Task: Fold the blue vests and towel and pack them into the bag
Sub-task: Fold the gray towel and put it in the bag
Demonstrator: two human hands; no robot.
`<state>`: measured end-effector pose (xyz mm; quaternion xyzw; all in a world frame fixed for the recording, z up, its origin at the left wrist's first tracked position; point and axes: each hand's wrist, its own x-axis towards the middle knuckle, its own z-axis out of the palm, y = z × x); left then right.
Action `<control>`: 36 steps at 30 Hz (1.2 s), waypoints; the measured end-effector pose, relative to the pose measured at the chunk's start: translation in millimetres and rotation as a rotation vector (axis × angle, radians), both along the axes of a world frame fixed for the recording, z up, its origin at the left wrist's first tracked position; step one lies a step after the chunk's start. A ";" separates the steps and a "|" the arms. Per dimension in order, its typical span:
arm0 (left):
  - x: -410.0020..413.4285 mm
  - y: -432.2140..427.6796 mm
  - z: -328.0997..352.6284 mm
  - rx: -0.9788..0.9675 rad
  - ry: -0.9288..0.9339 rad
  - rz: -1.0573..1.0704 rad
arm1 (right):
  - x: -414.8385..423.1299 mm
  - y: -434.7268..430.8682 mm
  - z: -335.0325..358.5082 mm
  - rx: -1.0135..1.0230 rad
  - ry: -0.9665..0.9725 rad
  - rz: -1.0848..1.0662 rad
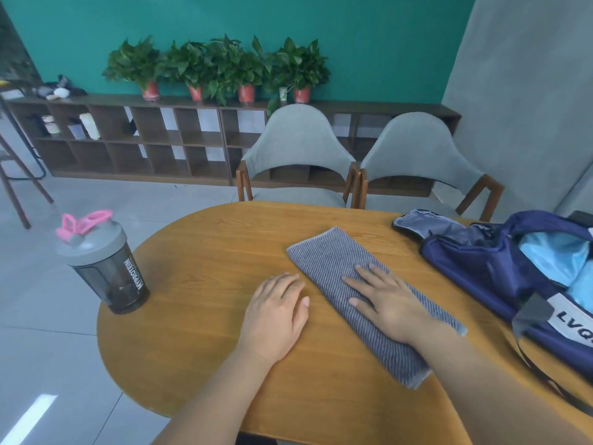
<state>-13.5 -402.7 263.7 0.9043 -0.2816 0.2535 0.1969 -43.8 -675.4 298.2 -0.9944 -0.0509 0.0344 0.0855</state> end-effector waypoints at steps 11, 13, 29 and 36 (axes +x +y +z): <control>-2.7 1.0 9.6 0.069 0.147 -0.102 | -2.1 81.9 -16.0 0.275 -0.088 -0.454; -5.4 2.3 11.4 0.117 0.184 -0.141 | 5.7 91.0 -10.5 0.484 -0.085 -0.489; -20.8 -2.0 11.4 0.093 0.352 -0.262 | -56.8 8.7 -26.8 0.110 -0.158 -0.028; -27.7 -0.3 8.4 0.095 0.328 -0.306 | -82.0 4.9 -28.3 0.366 -0.523 0.185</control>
